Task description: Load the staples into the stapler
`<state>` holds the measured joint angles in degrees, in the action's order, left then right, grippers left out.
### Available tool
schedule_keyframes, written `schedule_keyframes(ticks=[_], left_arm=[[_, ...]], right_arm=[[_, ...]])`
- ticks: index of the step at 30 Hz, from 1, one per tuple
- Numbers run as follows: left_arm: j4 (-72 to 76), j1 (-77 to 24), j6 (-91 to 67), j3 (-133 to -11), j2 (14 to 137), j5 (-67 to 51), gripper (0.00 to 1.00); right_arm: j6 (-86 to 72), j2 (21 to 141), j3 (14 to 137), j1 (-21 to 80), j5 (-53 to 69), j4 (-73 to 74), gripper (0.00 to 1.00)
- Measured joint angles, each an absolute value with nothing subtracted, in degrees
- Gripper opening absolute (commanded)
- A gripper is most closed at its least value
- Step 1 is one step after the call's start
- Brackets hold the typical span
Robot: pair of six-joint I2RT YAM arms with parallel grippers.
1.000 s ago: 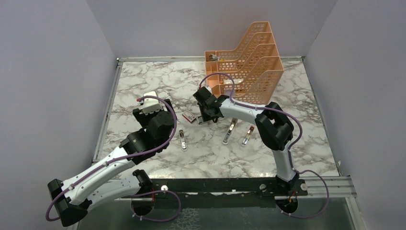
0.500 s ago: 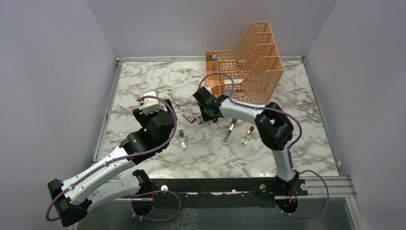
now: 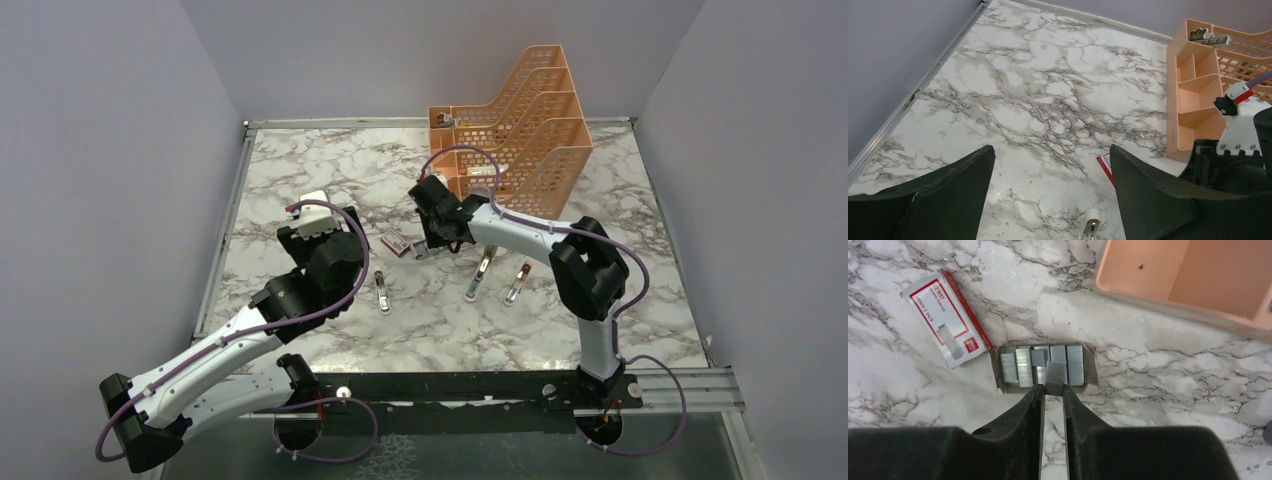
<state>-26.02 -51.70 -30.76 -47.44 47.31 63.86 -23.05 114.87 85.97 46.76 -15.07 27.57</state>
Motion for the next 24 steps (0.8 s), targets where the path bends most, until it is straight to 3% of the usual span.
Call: schedule_keyframes(ticks=[20,24], left_arm=[[-26.0,-51.7,-30.9,-47.3,46.6,63.2,0.86],[-25.9,-51.7,-30.9,-47.0,46.6,63.1,0.86]], right_arm=[[-32.6,104.7,67.2,52.9,-4.2,30.1,0.25],[-33.6,104.7,67.1,54.1,-3.7,30.1,0.31]])
